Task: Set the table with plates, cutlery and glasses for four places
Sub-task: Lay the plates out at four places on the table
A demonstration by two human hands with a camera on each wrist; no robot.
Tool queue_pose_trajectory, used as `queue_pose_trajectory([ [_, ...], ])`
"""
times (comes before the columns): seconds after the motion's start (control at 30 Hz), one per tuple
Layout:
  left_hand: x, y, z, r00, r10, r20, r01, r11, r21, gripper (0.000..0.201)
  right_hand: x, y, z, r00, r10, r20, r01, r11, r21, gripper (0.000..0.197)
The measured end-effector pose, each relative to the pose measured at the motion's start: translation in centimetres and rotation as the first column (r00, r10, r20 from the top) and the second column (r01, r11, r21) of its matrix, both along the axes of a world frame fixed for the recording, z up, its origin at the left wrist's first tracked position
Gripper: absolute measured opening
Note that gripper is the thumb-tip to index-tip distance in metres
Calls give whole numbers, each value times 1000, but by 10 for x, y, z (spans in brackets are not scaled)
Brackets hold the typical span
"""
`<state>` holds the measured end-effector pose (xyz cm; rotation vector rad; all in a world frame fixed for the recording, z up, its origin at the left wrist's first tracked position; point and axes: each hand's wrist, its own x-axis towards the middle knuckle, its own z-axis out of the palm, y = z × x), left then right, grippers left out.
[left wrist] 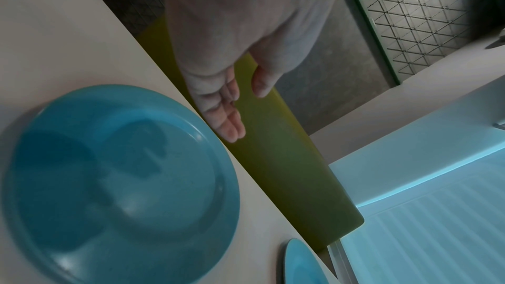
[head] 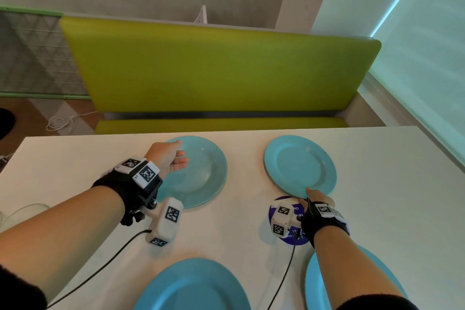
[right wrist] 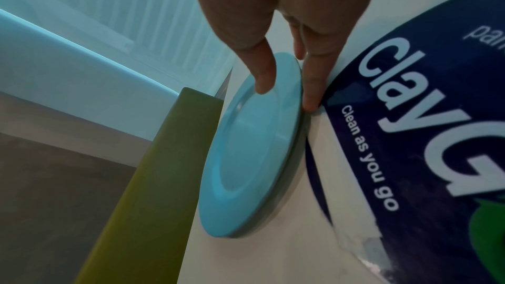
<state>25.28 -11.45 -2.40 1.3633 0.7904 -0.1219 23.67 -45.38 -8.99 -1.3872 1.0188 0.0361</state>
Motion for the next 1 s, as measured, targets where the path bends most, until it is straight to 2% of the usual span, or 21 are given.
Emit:
queue_pose_trajectory([
  [0.03, -1, 1, 1, 1000, -1, -2, 1, 1000, 1, 37, -4, 0, 0, 996, 82, -23, -84, 993, -84, 42],
  [0.07, -3, 1, 1, 1000, -4, -4, 4, 1000, 1, 37, -9, 2, 5, 980, 156, -122, -175, 970, -166, 41],
  [0.1, -5, 1, 2, 1000, -11, -7, 11, 1000, 2, 37, -14, 4, 14, 969, 191, -159, -219, 957, -189, 37],
  [0.13, -7, -1, 2, 1000, -20, -12, 20, 1000, 2, 37, -19, -1, 11, 944, 251, -214, -306, 908, -286, 35],
  [0.23, -18, -5, 5, 998, -61, -15, 61, 998, -15, 37, -37, 0, 14, 868, 391, -306, -494, 750, -440, 43],
  [0.27, -23, -6, 6, 997, -79, -15, 79, 997, -21, 37, -40, 0, 15, 853, 421, -309, -522, 700, -488, 45],
  [0.3, -27, -6, 7, 995, -98, -14, 98, 995, -25, 37, -44, 2, 22, 852, 428, -301, -523, 688, -504, 46],
  [0.43, -49, -7, 14, 985, -174, -5, 174, 984, -44, 28, -61, 11, 40, 851, 420, -317, -526, 686, -503, 49],
  [0.53, -70, -6, 24, 976, -217, 9, 217, 974, -64, 17, -82, 34, 59, 824, 413, -389, -567, 606, -558, 27],
  [0.6, -86, -3, 29, 964, -267, 19, 267, 962, -62, 16, -96, 43, 64, 801, 439, -407, -598, 558, -575, 36],
  [0.67, -106, 3, 32, 941, -338, 30, 339, 939, -60, 17, -119, 59, 63, 794, 424, -435, -606, 599, -523, 39],
  [0.7, -117, 6, 32, 925, -377, 38, 379, 924, -59, 17, -129, 67, 58, 837, 410, -363, -546, 674, -498, 37],
  [0.73, -129, 11, 32, 908, -417, 44, 419, 907, -50, 16, -143, 80, 58, 903, 370, -220, -430, 799, -421, 33],
  [0.77, -141, 15, 32, 889, -455, 48, 457, 889, -34, 15, -155, 95, 59, 961, 271, -54, -276, 933, -229, 24],
  [0.8, -153, 20, 32, 871, -488, 50, 489, 872, -12, 14, -169, 108, 61, 983, 177, 45, -172, 981, -86, 17],
  [0.87, -179, 33, 32, 836, -546, 53, 546, 838, 31, 16, -201, 135, 63, 991, -57, 123, 45, 994, 102, 26],
  [0.9, -192, 41, 30, 815, -578, 50, 576, 816, 45, 19, -215, 150, 63, 987, -104, 125, 85, 986, 143, 28],
  [1.0, -234, 69, 22, 745, -667, 8, 665, 742, 84, 13, -255, 188, 58, 993, -59, 101, 45, 990, 134, 29],
])
